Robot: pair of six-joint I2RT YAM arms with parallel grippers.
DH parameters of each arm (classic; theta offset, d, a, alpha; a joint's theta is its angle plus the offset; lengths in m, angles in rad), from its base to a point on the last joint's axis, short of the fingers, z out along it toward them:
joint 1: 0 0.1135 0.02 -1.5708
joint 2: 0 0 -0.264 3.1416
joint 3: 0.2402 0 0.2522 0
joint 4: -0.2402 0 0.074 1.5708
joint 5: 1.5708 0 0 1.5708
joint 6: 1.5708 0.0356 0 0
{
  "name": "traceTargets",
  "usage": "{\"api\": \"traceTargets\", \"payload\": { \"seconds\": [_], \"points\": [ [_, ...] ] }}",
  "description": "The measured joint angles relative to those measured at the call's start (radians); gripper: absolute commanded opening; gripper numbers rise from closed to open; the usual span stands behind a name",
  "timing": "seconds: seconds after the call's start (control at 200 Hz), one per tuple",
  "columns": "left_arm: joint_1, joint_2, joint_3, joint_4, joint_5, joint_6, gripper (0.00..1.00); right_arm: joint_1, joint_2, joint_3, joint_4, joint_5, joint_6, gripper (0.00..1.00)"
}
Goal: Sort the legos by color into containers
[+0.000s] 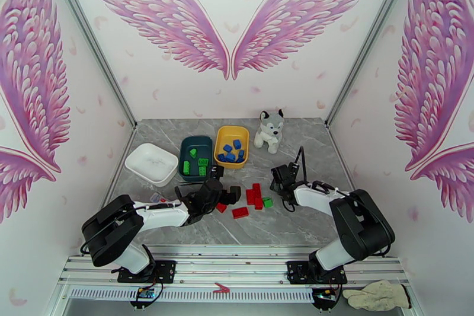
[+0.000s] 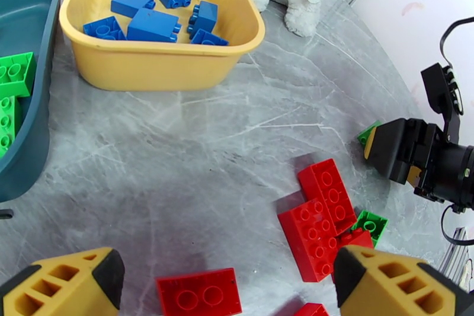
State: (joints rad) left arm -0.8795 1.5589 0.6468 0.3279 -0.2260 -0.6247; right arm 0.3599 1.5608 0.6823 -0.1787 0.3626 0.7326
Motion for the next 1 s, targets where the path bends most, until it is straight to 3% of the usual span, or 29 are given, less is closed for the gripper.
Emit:
{"api": "traceTargets", "payload": {
  "seconds": [0.465,0.745,0.88,1.0],
  "points": [
    [0.002,0.003,0.0,0.008,0.005,0.0,0.99,0.0,0.076,0.087,-0.003,-0.029,-0.048,0.36],
    [0.038,-0.013,-0.003,0.007,0.026,-0.002,0.99,0.0,0.098,0.124,-0.009,-0.042,-0.072,0.06],
    [0.096,-0.089,-0.014,-0.013,0.03,0.001,0.99,0.025,0.078,0.124,-0.02,-0.047,-0.082,0.01],
    [0.163,-0.191,-0.031,-0.042,0.024,0.008,0.99,0.11,0.037,0.152,-0.043,-0.051,-0.099,0.0]
  ]
}}
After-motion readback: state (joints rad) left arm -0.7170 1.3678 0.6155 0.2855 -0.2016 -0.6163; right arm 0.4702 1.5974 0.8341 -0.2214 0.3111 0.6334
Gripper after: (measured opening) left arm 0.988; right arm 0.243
